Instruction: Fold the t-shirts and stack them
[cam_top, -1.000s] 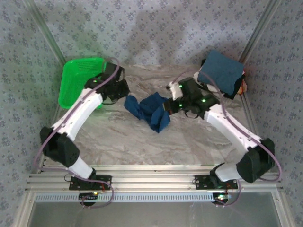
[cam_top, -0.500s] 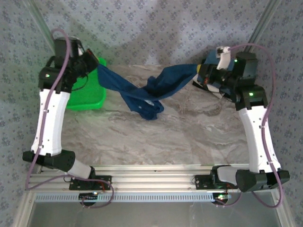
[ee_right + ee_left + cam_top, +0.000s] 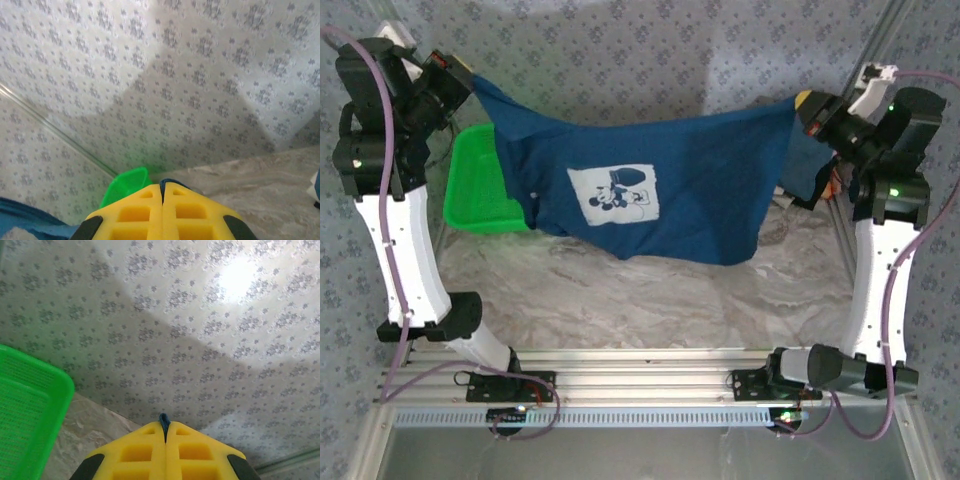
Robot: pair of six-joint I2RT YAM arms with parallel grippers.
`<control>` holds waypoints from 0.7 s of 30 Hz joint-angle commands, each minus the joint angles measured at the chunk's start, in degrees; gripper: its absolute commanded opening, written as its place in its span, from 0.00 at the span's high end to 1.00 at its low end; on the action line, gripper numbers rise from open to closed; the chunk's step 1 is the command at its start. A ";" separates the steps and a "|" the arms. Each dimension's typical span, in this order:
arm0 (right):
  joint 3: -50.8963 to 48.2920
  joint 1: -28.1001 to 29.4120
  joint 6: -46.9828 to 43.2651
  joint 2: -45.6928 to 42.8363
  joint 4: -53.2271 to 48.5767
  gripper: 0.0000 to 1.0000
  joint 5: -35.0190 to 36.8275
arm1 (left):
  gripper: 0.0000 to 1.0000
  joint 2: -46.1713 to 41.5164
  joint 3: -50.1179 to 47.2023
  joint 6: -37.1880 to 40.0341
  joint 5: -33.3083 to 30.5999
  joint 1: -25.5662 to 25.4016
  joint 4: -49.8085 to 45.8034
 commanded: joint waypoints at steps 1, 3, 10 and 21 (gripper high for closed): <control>1.93 -1.61 5.83 2.80 6.33 1.00 -1.94 | 1.00 2.76 0.28 -2.26 6.45 0.49 5.00; 1.98 -1.90 6.45 4.81 7.04 1.00 -2.39 | 1.00 4.57 -0.50 -3.84 9.66 0.40 8.25; 5.45 -2.15 11.01 14.28 13.53 1.00 -6.19 | 1.00 18.92 15.87 -8.80 16.71 -0.78 10.02; 25.18 -3.82 15.20 25.62 15.58 1.00 -9.41 | 1.00 22.48 20.88 -17.36 17.66 0.89 28.16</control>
